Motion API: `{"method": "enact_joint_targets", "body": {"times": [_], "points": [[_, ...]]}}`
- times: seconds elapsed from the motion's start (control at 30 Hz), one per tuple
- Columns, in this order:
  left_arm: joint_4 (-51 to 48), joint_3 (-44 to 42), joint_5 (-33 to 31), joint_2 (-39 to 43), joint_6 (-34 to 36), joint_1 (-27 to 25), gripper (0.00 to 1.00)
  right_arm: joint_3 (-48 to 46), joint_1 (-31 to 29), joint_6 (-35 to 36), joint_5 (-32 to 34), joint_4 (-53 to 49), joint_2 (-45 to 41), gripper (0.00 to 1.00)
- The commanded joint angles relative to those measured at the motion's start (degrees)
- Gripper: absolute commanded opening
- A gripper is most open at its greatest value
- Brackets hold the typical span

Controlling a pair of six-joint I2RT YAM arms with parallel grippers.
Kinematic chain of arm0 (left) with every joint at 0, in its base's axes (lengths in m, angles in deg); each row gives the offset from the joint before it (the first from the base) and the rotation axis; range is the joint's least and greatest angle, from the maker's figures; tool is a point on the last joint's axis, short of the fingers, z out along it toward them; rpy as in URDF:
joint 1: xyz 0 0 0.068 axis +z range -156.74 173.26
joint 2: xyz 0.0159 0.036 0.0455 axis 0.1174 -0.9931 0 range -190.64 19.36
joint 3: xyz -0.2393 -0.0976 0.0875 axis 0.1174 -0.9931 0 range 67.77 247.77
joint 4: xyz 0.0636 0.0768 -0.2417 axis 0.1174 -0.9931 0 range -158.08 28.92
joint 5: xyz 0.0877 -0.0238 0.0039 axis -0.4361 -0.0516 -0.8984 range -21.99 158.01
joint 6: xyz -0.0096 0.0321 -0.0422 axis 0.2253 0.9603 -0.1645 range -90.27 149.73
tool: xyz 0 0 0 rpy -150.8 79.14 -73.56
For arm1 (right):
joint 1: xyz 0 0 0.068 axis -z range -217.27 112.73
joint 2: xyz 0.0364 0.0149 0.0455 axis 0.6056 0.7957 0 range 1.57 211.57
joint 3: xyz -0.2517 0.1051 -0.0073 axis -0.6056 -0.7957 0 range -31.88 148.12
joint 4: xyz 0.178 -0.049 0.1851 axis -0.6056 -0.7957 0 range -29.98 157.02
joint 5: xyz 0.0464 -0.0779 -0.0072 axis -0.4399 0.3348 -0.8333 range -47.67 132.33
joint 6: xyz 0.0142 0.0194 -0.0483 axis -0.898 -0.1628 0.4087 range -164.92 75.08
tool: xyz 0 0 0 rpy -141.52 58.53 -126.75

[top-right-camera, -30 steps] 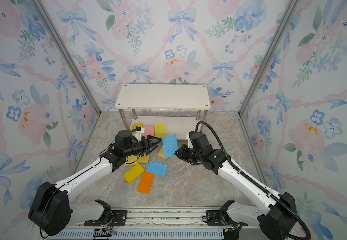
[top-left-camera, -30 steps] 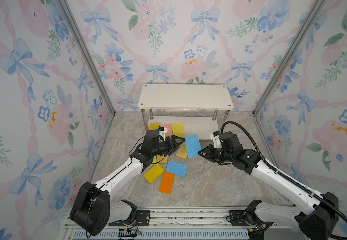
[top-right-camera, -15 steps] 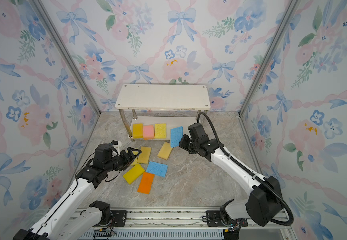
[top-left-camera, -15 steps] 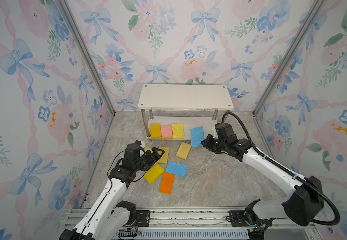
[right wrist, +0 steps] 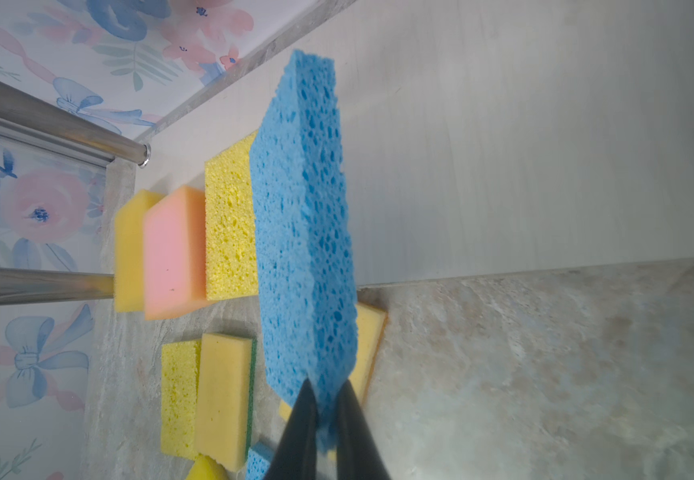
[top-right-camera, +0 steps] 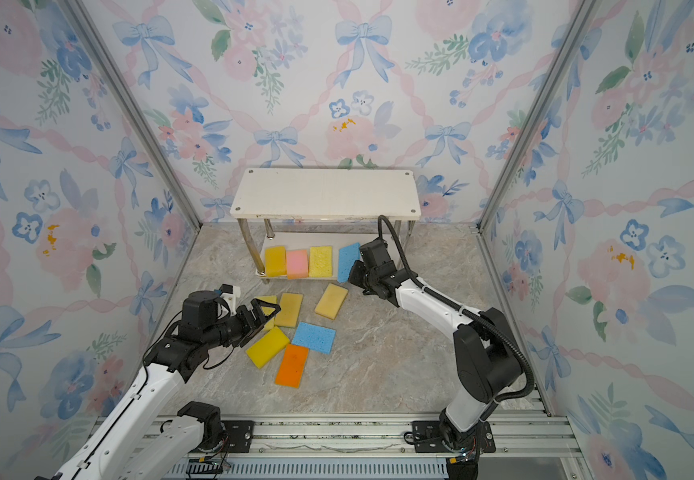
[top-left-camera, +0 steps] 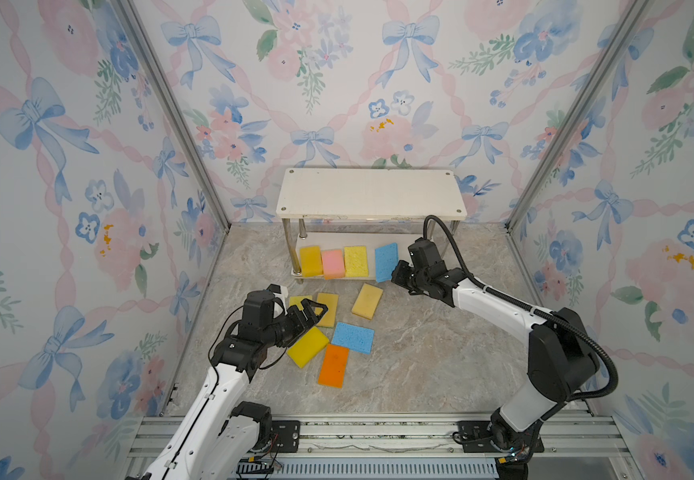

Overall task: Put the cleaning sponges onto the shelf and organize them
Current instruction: 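Carry the blue sponge under the shelf top with the right gripper while left draws back, then release the blue sponge beside the yellow sponge on the lower tier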

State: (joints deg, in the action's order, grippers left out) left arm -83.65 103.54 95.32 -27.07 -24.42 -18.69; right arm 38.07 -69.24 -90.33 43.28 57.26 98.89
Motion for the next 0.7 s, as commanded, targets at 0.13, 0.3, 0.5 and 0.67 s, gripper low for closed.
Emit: {"method": "enact_joint_targets", "body": {"times": [0.13,0.3,0.5,0.67], "points": [[-3.0,-0.8,1.7,0.9,2.5,0.4,0.98,4.7,-0.1,1.6,1.5,4.2,6.0,0.13],[-3.8,-0.6,1.8,1.0,3.1,0.8,0.98,6.1,0.2,1.4,0.8,4.8,8.4,0.13],[-3.8,-0.5,1.6,0.5,3.1,1.0,0.98,6.8,0.7,0.8,0.0,5.2,10.0,0.17],[-3.8,-0.2,1.3,0.2,3.1,1.3,0.98,6.9,1.3,0.9,-0.6,4.6,9.8,0.39]]}}
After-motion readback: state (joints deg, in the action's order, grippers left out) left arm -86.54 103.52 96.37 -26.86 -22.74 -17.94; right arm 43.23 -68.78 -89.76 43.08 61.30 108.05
